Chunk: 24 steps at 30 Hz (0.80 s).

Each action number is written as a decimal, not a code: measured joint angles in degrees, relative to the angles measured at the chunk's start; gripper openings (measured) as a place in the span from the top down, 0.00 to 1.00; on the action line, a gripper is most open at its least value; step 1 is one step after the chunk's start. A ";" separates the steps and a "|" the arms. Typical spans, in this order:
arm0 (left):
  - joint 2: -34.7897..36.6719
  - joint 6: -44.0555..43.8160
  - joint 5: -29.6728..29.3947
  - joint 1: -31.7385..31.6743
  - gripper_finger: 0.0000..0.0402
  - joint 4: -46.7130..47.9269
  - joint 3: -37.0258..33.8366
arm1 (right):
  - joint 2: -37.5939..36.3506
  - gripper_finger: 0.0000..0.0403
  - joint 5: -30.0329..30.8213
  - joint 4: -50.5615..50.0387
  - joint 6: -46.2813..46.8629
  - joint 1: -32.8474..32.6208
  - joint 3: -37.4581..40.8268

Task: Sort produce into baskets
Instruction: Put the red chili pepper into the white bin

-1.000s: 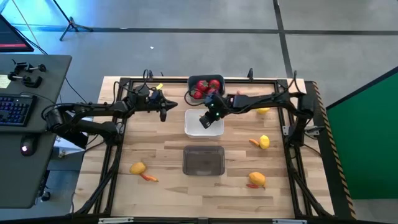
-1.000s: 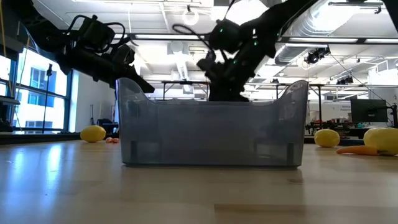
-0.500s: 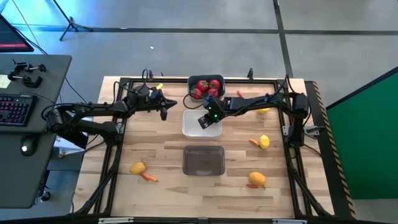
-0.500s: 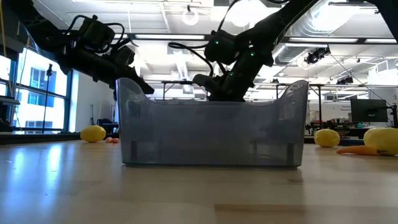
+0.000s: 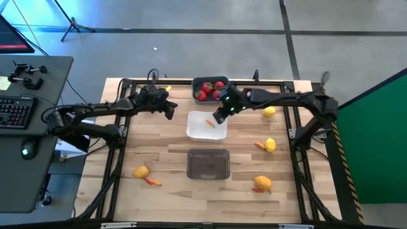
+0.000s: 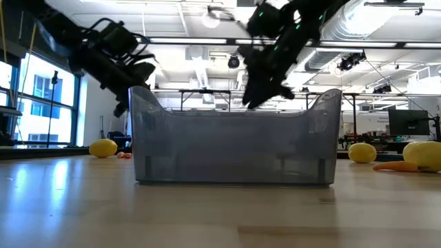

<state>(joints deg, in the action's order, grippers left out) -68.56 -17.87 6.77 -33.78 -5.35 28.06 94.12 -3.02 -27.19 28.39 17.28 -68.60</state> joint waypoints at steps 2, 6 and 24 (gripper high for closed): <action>-0.05 -0.33 -2.65 -0.10 1.00 9.16 3.51 | -3.06 0.92 0.01 -2.27 -1.76 1.52 0.00; -1.49 -7.90 -6.71 -1.21 1.00 28.67 11.19 | -7.35 0.95 -0.46 -4.02 -3.84 4.78 0.00; -25.98 -18.03 -16.07 -3.45 0.65 47.49 28.13 | -9.85 1.00 -1.95 -3.84 -7.90 9.44 -0.01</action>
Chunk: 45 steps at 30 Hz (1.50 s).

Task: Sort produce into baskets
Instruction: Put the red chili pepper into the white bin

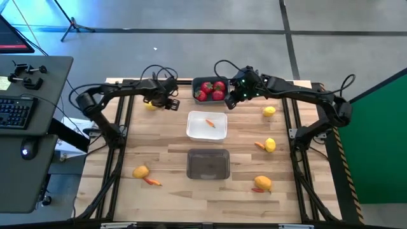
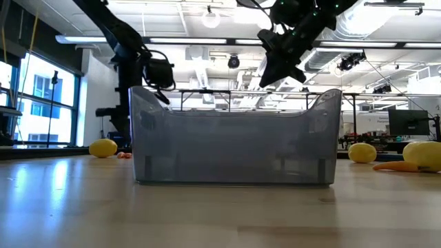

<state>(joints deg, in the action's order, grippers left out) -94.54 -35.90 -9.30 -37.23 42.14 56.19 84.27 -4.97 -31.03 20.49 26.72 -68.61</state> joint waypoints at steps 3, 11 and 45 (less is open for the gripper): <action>-1.45 2.46 -0.33 -0.25 0.59 -0.96 0.56 | 0.00 1.00 0.00 -0.02 0.00 0.00 -0.01; -5.18 3.54 -0.13 -2.17 0.58 -1.53 0.63 | 0.00 1.00 0.03 -0.02 -1.06 0.00 0.00; -6.08 6.55 0.87 1.24 0.61 3.31 6.22 | 0.00 1.00 0.87 0.00 -3.02 0.04 -0.01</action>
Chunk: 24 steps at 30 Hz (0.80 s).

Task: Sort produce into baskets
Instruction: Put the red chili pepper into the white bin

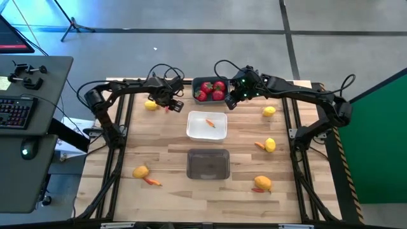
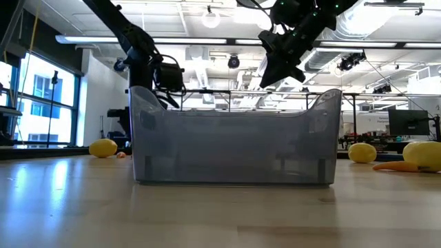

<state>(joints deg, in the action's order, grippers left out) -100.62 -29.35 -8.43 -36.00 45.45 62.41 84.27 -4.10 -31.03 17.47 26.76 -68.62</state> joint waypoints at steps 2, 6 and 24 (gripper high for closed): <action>-0.81 0.01 0.07 -0.28 0.61 -0.10 0.00 | 0.00 1.00 0.00 0.00 0.00 0.00 0.00; -2.51 -0.01 0.69 -0.43 0.61 -0.51 -0.23 | 0.00 1.00 0.00 0.00 0.00 0.00 0.00; 1.90 10.70 7.28 -0.39 0.98 -6.71 -2.62 | 0.00 1.00 0.72 0.00 -0.02 0.00 0.00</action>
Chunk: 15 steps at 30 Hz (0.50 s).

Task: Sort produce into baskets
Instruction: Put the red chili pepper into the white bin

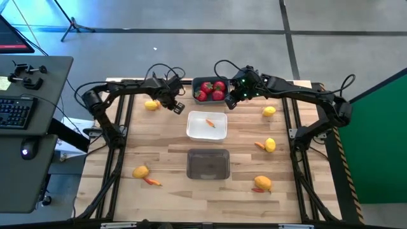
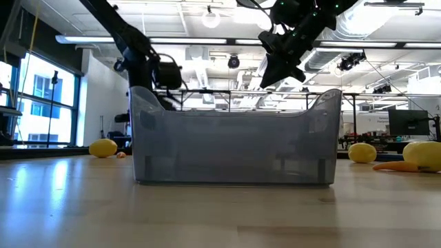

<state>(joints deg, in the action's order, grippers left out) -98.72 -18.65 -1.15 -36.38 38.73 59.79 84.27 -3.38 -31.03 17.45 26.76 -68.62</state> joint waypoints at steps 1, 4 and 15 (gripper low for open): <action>1.05 0.97 2.14 -0.15 0.98 -0.55 0.00 | 0.00 1.00 0.00 0.00 0.00 0.00 0.00; 5.68 2.91 9.56 -0.17 0.98 -2.18 0.00 | 0.00 1.00 -0.01 0.07 0.00 0.00 0.00; 17.52 -3.24 17.77 14.62 1.00 -14.65 0.21 | 0.00 1.00 -0.02 1.50 -2.56 0.89 0.00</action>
<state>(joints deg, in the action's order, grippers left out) -81.20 -21.89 16.63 -21.77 24.08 60.00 84.27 -3.40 -29.52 14.90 27.66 -68.62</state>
